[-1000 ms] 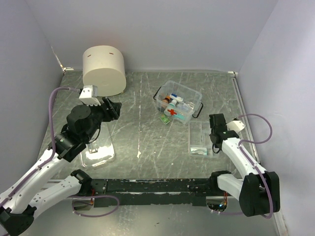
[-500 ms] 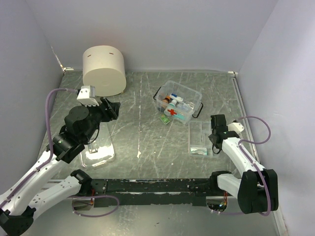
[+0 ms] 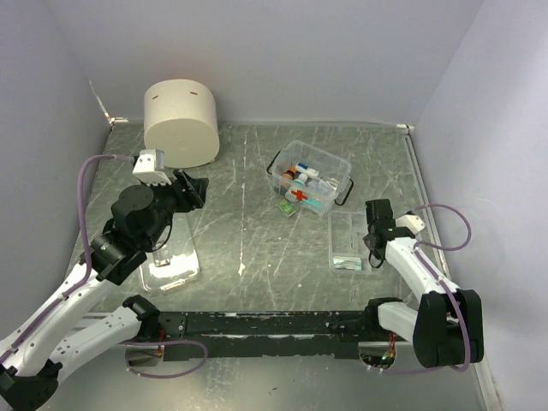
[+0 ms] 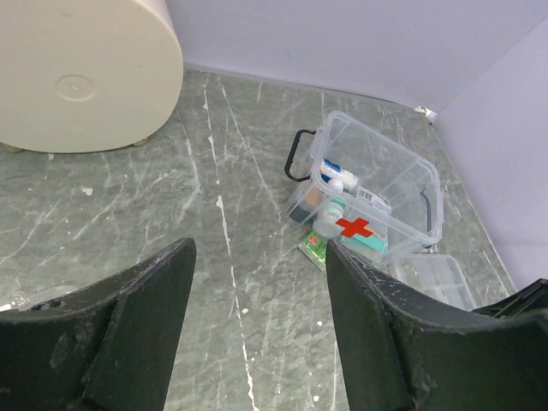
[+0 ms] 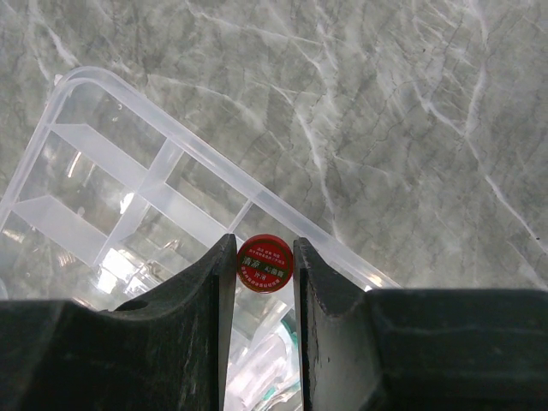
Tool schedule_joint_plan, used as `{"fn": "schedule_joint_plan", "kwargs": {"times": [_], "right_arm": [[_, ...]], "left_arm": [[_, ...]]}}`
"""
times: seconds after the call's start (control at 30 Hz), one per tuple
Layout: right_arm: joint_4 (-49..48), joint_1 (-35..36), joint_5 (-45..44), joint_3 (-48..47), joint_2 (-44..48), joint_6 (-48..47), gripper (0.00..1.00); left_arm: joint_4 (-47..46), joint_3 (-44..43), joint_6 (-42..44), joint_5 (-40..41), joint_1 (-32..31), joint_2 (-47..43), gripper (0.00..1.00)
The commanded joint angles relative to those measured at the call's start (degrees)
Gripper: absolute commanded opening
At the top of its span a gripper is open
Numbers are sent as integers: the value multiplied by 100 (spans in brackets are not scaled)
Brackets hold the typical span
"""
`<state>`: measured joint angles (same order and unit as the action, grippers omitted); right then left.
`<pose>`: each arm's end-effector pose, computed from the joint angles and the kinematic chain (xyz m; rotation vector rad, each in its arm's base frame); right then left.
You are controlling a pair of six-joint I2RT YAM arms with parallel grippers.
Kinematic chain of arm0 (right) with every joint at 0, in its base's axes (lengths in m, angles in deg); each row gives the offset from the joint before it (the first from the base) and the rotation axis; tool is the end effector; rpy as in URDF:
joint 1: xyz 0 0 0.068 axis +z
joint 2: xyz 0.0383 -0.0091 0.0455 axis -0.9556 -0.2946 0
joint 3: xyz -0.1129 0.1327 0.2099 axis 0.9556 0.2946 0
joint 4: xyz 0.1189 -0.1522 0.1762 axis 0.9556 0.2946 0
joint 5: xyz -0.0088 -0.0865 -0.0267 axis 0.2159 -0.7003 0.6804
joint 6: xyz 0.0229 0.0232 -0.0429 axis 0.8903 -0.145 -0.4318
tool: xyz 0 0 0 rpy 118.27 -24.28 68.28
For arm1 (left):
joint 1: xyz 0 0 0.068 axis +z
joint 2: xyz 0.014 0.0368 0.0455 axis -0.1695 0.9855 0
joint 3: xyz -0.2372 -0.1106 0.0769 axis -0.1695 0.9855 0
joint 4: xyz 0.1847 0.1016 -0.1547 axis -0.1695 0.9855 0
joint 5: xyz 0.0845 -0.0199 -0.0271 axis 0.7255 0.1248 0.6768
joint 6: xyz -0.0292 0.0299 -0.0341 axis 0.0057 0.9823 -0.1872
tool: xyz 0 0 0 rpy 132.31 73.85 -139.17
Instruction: Organize the medicine kit
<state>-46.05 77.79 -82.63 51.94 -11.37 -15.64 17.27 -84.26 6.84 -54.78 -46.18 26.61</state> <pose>0.1892 -0.0008 0.1739 1.2899 2.1388 -0.2312 0.1463 -0.0925 0.3677 -0.1384 1.7085 -0.5331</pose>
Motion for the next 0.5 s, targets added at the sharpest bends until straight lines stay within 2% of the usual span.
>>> {"fn": "schedule_joint_plan", "kwargs": {"times": [0.0, 0.47], "right_arm": [[298, -55, -246, -75, -6, 54, 26], [441, -59, -405, -173, 135, 185, 25]], "left_arm": [[-2, 16, -50, 131, 13, -28, 73], [-32, 23, -63, 89, 14, 15, 73]]}}
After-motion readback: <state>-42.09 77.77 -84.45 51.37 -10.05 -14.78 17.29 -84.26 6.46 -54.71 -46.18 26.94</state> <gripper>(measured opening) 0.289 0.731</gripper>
